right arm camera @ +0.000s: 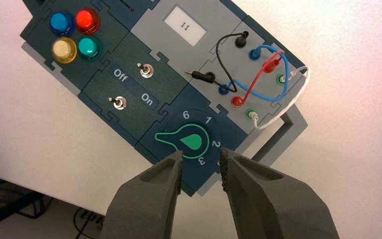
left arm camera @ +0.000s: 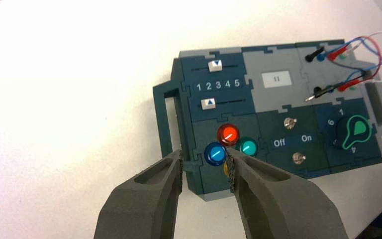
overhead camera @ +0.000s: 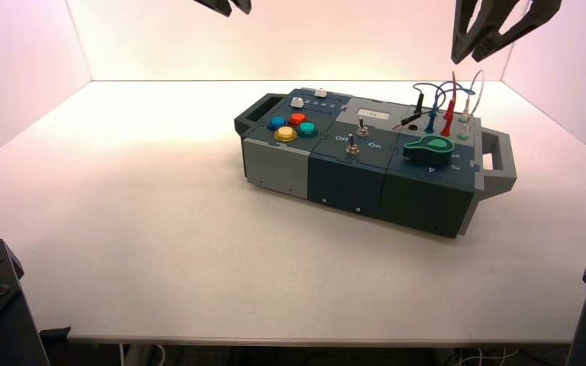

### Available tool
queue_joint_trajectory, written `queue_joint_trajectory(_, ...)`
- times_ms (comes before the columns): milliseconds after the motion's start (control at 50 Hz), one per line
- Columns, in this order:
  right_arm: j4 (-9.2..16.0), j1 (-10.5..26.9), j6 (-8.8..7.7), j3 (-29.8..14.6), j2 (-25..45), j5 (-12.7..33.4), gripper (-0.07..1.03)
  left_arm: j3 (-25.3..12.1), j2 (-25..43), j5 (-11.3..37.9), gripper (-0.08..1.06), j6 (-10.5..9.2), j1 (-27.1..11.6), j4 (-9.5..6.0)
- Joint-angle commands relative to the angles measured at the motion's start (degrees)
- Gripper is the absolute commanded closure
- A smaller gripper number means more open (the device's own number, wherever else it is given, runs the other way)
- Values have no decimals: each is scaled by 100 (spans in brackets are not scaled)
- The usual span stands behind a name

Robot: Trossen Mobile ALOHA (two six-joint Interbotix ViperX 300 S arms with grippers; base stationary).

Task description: Insert the black wire.

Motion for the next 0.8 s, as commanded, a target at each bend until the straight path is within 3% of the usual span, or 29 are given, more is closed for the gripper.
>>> queue_joint_trajectory(20,70,18,0,-70,-26,-44,55,-105,79,70,49,9,18,44)
queue_joint_trajectory(300,457,18,0,123,-70,-132,55,-167,167,97,49,62,35,88)
queue_joint_trajectory(400,492,18,9,193,-70,-158,55,-202,220,97,49,114,70,105)
queue_joint_trajectory(560,492,-53,255,343,-105,-299,55,-272,475,167,49,158,193,114)
queue_joint_trajectory(800,492,-193,466,483,-114,-281,55,-598,1055,510,49,264,343,149)
